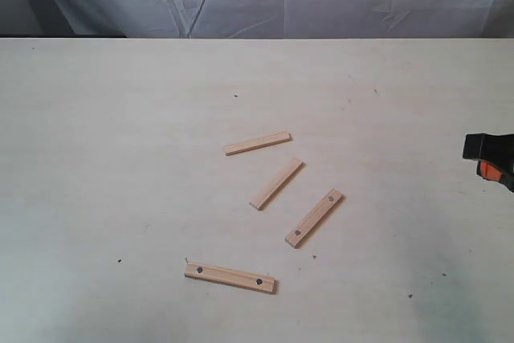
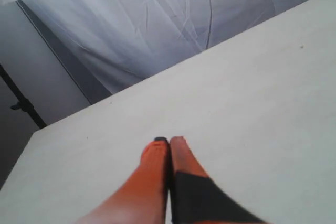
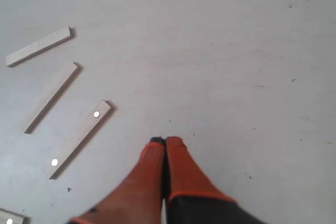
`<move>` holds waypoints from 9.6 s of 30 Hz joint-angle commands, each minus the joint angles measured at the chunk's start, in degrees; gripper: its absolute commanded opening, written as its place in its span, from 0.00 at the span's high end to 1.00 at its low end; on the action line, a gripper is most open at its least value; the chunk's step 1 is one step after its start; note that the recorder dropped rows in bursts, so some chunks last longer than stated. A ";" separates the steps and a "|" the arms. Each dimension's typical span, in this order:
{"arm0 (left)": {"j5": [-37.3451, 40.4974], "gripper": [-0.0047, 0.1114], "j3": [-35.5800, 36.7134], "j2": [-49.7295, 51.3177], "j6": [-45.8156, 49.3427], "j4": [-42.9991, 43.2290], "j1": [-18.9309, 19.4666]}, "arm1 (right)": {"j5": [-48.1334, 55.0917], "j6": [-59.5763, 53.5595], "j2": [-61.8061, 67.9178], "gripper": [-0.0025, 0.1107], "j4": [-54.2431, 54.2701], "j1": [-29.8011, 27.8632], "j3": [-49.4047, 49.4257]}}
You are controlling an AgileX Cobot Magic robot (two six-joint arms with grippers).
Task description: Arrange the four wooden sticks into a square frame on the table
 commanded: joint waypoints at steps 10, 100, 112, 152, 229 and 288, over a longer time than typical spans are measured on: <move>-32.89 0.96 0.24 -0.37 -12.36 -32.76 -0.36 | 4.04 -6.12 9.81 0.99 3.64 1.55 -8.88; 14.14 0.96 -46.94 88.29 -7.66 -25.22 -0.36 | 28.79 -69.14 87.20 0.55 -9.31 24.42 -87.61; 14.14 0.96 -46.94 88.29 -7.66 -25.22 -0.36 | 32.80 -66.26 87.72 0.98 -17.31 24.31 -87.72; 10.49 0.96 -43.78 88.17 14.82 -45.80 -8.43 | 35.17 32.46 63.60 0.72 -25.14 25.33 -67.42; 5.03 0.96 -43.78 88.17 16.11 -45.45 -15.74 | 5.02 49.24 55.67 0.60 -24.56 31.82 -32.94; 5.53 0.96 -43.78 88.17 16.11 -44.63 -15.74 | 11.80 33.04 49.65 0.54 -27.11 24.44 -27.16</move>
